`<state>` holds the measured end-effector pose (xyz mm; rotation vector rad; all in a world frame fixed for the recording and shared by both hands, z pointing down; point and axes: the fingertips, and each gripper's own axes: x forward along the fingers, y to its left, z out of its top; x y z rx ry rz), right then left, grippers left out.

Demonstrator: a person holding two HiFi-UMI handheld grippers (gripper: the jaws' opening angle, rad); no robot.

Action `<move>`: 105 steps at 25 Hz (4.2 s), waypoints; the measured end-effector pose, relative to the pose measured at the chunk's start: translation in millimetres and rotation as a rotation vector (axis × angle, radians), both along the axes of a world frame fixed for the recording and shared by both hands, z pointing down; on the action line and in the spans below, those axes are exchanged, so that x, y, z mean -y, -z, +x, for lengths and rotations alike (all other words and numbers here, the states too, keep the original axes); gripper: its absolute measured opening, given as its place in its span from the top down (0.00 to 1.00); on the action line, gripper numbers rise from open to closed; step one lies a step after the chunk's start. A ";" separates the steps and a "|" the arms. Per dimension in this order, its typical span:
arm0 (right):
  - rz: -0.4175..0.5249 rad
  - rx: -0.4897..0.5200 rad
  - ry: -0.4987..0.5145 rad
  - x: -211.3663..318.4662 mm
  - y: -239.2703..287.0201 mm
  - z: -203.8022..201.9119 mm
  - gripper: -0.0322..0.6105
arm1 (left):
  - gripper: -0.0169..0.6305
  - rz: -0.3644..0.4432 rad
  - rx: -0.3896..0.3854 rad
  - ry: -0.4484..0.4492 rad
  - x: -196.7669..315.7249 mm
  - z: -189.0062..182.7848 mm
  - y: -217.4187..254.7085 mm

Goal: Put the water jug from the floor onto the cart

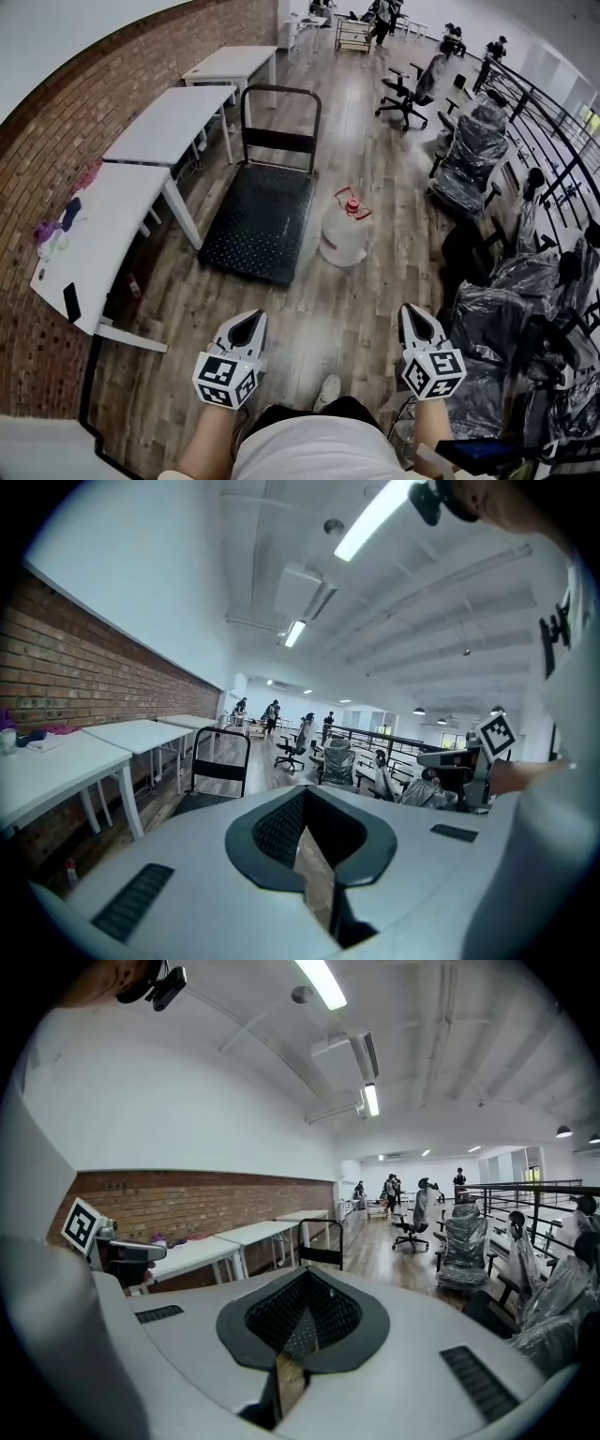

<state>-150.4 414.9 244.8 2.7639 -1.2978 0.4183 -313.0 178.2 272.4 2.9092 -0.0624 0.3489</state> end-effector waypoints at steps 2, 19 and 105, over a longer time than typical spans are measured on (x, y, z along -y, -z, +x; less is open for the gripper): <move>0.008 0.002 -0.005 -8.1 -0.6 20.3 0.95 | 0.98 0.005 0.000 -0.011 -8.4 24.4 3.4; 0.050 0.085 0.001 -50.9 -31.3 113.9 0.95 | 0.98 0.063 0.057 -0.042 -58.4 131.7 8.2; -0.254 0.275 0.306 283.8 -301.1 538.0 0.79 | 0.98 -0.051 0.283 0.196 213.7 486.9 -213.6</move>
